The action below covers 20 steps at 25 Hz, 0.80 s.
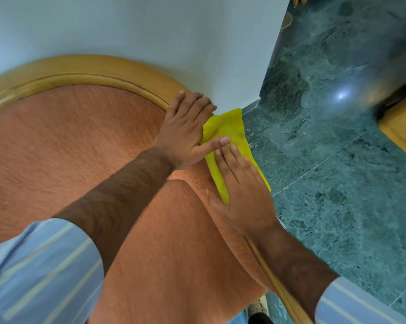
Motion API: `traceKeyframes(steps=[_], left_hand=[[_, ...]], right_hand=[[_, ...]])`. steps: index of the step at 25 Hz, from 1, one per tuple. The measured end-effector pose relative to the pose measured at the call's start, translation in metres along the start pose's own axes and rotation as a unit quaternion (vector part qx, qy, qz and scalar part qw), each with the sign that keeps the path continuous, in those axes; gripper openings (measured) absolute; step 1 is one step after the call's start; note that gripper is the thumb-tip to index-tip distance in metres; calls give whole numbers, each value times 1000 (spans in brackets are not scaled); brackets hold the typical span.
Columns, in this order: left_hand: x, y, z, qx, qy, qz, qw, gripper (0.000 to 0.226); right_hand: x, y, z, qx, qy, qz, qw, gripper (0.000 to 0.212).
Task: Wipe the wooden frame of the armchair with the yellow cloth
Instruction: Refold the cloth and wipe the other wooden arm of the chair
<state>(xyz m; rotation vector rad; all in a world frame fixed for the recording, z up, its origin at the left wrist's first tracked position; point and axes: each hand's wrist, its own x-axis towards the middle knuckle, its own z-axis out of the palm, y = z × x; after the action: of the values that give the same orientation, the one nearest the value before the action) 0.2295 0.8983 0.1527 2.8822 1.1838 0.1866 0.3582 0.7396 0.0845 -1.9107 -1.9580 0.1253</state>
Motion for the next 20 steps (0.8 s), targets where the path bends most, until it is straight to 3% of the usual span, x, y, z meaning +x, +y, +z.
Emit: traceKeyframes(steps=[5, 10, 16, 20], left_hand=[[0, 1, 0, 9, -11, 7, 1000, 108], [0, 3, 0, 12, -12, 4, 1000, 114], [0, 4, -2, 13, -16, -1, 1000, 112], [0, 3, 0, 7, -8, -5, 1000, 100]], right_hand=[[-83, 14, 2, -1, -42, 35, 998, 87], [-146, 27, 0, -47, -55, 8, 997, 80], [-33, 0, -2, 36, -4, 65, 997, 84], [5, 5, -3, 47, -14, 30, 998, 84]])
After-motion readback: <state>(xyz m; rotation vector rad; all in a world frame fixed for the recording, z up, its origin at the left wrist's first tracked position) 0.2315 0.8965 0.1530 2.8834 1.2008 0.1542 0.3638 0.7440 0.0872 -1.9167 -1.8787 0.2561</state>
